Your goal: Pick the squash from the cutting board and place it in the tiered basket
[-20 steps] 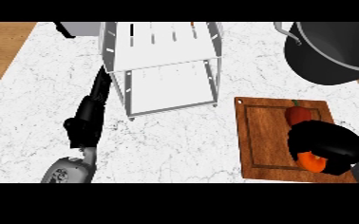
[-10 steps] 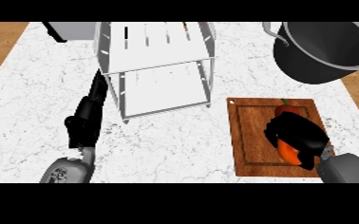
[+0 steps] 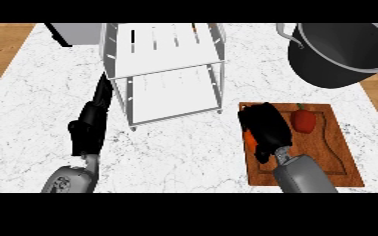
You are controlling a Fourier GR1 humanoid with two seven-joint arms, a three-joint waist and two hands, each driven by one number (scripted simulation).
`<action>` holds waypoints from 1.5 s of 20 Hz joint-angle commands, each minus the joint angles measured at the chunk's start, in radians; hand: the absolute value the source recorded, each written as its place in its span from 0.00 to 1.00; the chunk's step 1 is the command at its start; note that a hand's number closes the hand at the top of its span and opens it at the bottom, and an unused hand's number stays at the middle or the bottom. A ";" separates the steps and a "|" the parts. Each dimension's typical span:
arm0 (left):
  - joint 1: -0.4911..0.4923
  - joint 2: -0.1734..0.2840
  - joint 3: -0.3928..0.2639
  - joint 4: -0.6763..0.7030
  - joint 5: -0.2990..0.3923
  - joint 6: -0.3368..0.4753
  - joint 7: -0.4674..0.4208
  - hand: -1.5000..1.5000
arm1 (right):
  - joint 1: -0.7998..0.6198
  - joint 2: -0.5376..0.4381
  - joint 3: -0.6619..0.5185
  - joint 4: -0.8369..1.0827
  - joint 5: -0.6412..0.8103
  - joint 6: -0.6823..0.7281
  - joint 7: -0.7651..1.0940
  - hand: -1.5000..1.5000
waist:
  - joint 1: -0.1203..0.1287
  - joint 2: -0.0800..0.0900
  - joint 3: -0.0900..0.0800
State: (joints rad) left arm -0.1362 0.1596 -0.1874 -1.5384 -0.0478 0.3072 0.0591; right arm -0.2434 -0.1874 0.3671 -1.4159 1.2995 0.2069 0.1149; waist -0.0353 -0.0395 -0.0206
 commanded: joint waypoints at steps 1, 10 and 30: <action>0.012 0.001 0.006 0.002 0.009 -0.003 -0.001 0.50 | -0.060 0.178 0.044 -0.097 0.099 0.047 0.306 1.00 | 0.014 -0.002 0.008; -0.015 -0.010 -0.025 -0.007 -0.002 -0.021 -0.007 0.50 | -0.319 0.186 0.210 -0.357 0.023 0.288 0.864 1.00 | 0.071 0.008 0.015; -0.071 -0.061 -0.046 0.049 -0.018 -0.019 -0.015 0.50 | -0.970 0.187 0.091 -0.010 -0.414 0.166 1.302 1.00 | 0.091 0.036 0.017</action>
State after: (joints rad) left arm -0.2071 0.1165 -0.2225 -1.4872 -0.0560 0.2748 0.0345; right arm -1.0891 -0.0170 0.4740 -1.5327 0.9246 0.3452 1.1827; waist 0.0675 -0.0026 -0.0050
